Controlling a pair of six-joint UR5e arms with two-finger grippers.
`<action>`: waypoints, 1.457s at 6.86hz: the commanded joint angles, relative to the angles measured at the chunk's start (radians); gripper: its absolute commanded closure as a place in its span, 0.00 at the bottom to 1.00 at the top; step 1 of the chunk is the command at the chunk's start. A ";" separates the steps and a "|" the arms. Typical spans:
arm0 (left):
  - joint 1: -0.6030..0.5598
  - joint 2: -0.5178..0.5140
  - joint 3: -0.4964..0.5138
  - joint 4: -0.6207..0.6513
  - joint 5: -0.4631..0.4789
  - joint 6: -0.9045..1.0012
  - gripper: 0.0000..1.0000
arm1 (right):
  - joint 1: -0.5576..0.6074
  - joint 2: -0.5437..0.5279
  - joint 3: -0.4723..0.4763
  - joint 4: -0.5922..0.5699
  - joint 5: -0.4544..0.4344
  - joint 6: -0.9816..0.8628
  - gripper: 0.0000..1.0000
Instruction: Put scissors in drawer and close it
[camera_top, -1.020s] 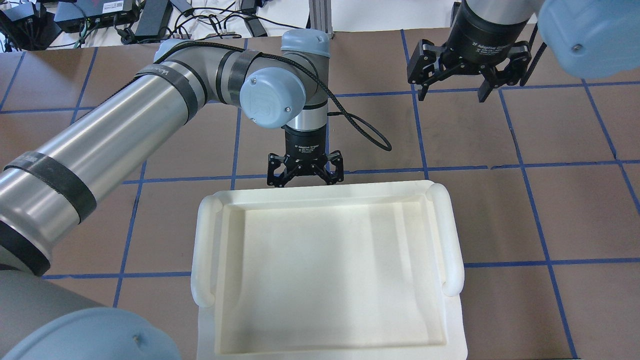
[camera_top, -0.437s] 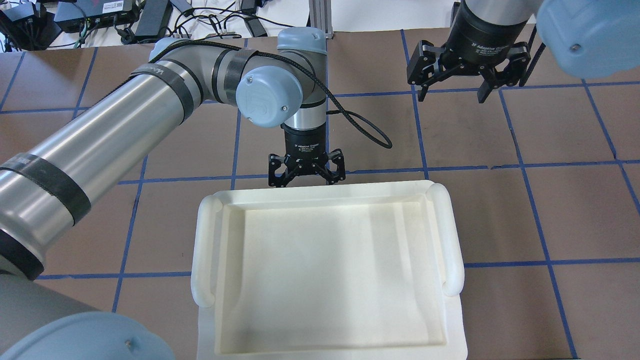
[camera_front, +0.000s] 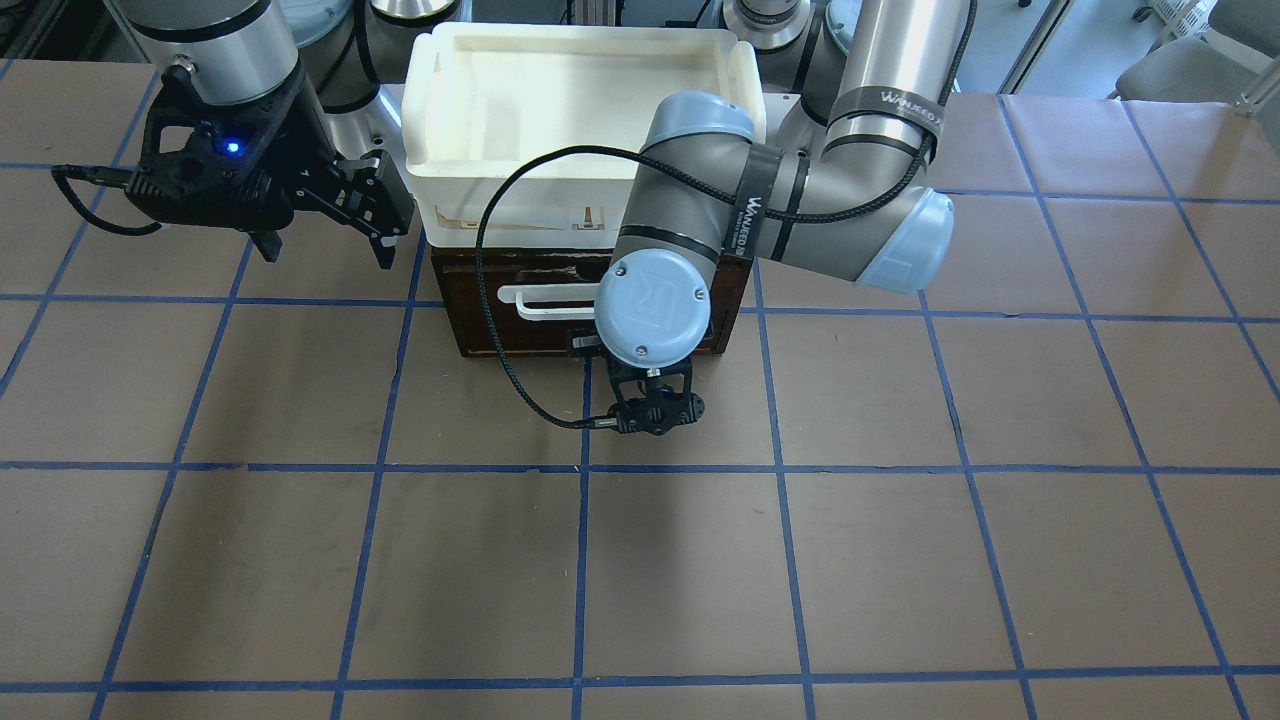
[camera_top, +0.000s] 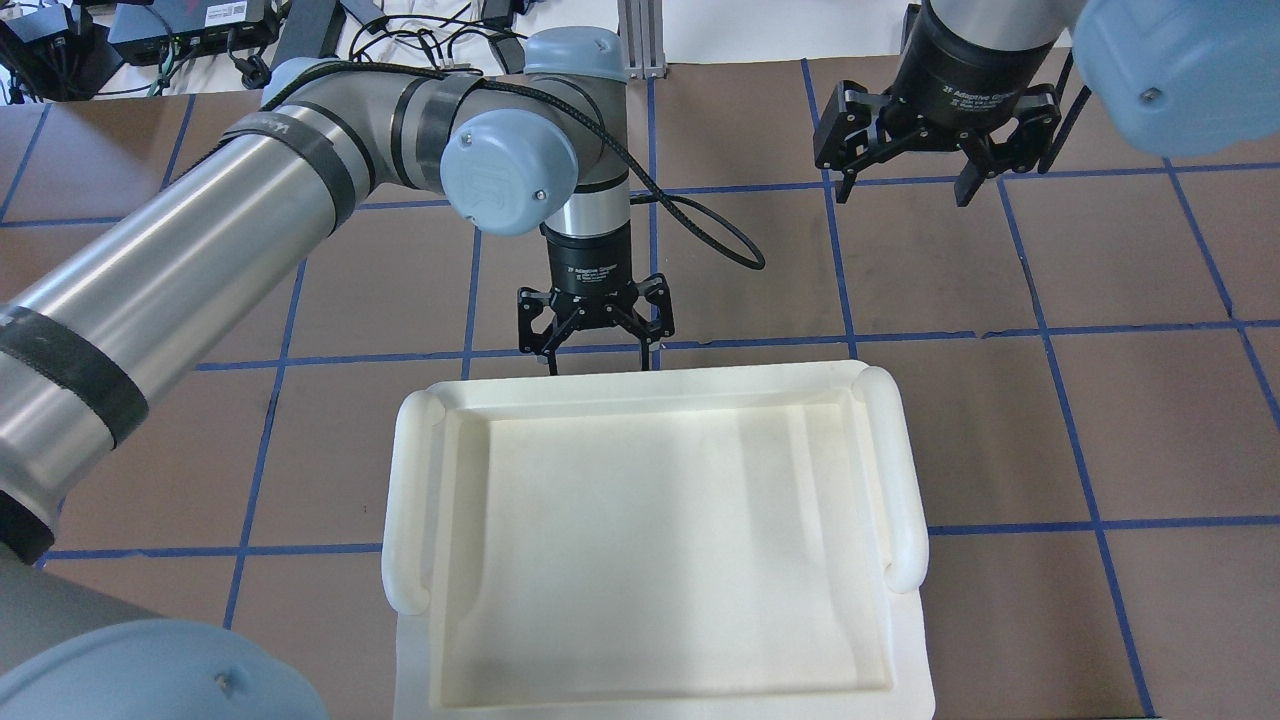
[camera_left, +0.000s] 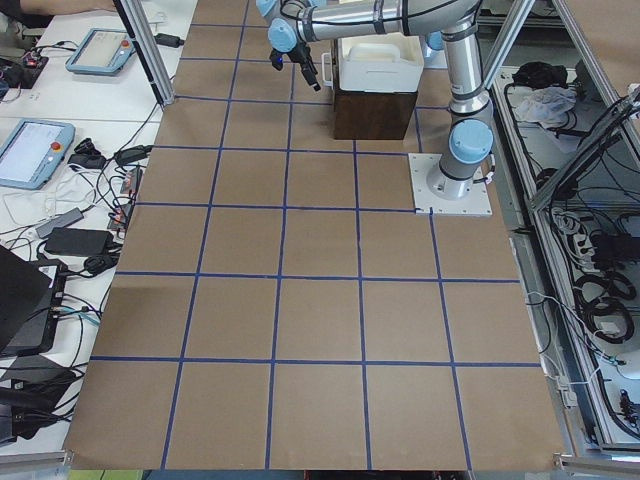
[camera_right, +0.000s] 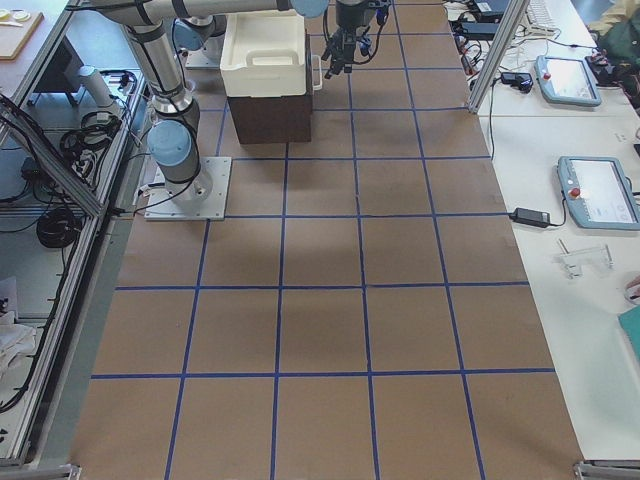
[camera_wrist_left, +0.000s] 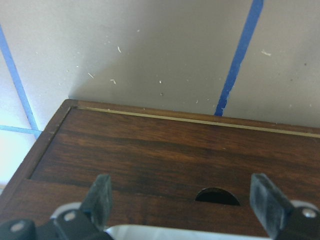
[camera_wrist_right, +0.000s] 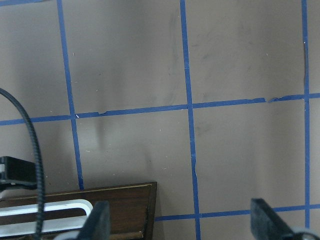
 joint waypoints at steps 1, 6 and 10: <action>0.102 0.044 0.072 0.019 -0.001 0.021 0.00 | 0.000 0.000 0.000 0.000 0.000 0.000 0.00; 0.311 0.188 0.117 0.113 0.123 0.370 0.00 | 0.000 0.000 0.000 0.003 -0.005 0.000 0.00; 0.391 0.363 0.079 0.076 0.200 0.558 0.00 | 0.000 0.000 0.000 0.001 -0.003 0.000 0.00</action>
